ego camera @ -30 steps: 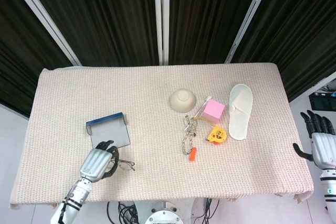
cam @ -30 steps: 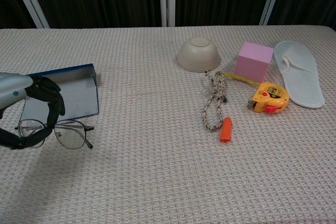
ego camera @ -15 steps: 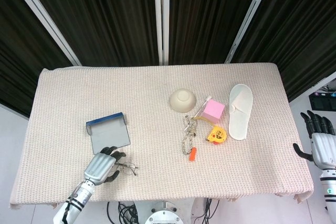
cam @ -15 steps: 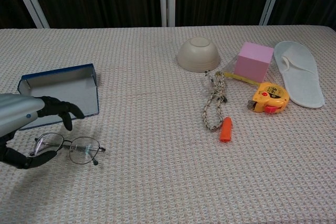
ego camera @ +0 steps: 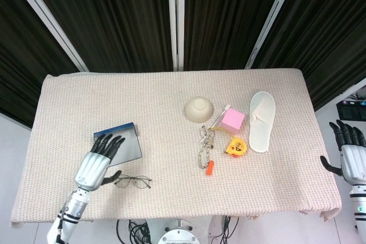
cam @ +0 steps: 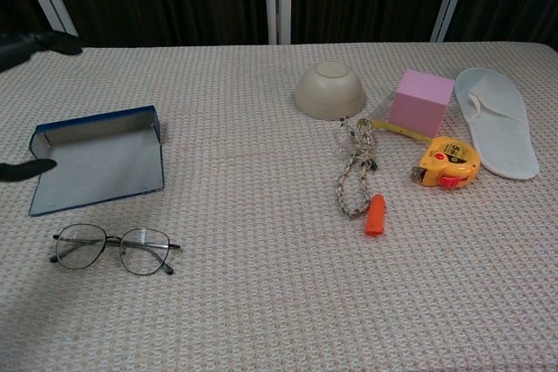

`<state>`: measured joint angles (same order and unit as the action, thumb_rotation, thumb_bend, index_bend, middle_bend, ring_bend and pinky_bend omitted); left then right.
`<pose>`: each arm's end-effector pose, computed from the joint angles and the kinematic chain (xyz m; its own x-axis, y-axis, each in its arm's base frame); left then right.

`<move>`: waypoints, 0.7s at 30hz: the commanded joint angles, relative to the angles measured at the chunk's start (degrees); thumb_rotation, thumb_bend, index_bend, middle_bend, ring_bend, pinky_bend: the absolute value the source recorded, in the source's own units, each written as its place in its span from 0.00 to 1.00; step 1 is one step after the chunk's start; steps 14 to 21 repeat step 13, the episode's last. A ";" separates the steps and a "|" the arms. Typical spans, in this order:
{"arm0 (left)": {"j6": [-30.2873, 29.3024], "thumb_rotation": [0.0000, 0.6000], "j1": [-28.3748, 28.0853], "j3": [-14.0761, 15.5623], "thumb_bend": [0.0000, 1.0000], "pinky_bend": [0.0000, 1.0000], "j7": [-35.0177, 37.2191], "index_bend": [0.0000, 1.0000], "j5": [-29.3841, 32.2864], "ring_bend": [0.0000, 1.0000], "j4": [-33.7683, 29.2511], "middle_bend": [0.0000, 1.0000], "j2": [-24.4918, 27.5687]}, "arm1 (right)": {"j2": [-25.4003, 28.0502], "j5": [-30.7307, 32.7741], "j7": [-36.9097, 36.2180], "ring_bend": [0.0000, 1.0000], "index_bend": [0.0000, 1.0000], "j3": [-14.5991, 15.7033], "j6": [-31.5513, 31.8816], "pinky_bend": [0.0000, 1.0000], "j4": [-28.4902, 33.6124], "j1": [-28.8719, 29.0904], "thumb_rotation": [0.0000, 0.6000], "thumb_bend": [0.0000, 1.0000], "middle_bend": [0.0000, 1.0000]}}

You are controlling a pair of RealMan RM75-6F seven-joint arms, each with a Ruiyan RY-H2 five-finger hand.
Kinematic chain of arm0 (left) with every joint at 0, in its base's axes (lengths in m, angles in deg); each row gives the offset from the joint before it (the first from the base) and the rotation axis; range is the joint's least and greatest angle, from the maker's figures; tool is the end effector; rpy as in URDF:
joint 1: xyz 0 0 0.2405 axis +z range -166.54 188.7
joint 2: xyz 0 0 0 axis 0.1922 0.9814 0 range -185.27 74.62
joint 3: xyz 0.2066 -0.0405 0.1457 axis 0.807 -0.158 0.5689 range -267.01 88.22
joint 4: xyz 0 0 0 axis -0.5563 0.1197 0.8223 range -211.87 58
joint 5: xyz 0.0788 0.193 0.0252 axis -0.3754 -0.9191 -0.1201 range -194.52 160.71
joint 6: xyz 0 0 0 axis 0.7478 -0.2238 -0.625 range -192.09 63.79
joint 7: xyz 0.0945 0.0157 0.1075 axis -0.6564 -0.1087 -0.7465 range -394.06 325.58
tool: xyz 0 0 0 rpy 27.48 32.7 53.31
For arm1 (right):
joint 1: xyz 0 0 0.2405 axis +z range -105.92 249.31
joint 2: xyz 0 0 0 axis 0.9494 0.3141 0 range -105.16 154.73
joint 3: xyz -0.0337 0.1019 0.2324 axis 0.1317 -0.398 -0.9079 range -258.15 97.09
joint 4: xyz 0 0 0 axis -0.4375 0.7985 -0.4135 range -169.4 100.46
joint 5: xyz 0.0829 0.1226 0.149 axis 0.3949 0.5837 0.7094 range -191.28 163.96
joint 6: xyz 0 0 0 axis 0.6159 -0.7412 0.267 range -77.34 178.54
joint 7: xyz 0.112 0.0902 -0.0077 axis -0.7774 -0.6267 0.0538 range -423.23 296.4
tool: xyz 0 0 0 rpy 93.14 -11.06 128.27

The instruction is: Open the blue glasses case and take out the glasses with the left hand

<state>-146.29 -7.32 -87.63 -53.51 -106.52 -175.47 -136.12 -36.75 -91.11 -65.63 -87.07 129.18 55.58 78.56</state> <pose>-0.2011 0.2097 0.0476 0.3730 0.0460 0.9267 0.8784 -0.3391 -0.3367 -0.3352 -0.2056 0.1825 0.4078 -0.0235 0.9128 -0.9063 0.1111 0.4077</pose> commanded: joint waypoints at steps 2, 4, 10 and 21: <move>-1.75 1.00 3.20 -1.41 0.22 0.04 7.34 0.04 3.02 0.00 5.47 0.04 9.90 | -1.00 -0.83 -0.07 0.00 0.00 -0.05 1.25 0.00 -0.93 -0.31 1.00 0.23 0.00; 2.35 1.00 3.75 -1.44 0.20 0.04 8.16 0.04 9.06 0.00 2.81 0.03 14.69 | -1.71 -1.25 -0.01 0.00 0.00 0.25 1.25 0.00 -1.37 -0.30 1.00 0.23 0.00; 0.17 1.00 7.65 -2.29 0.17 0.03 17.58 0.02 12.17 0.00 9.72 0.00 15.46 | -3.01 -1.57 0.82 0.00 0.00 0.32 0.99 0.00 -2.16 0.09 1.00 0.22 0.00; -1.67 1.00 8.94 -2.64 0.18 0.02 22.52 0.03 10.85 0.00 13.93 0.00 13.88 | -3.21 -1.94 1.65 0.00 0.00 0.23 1.11 0.00 -1.65 0.37 1.00 0.22 0.00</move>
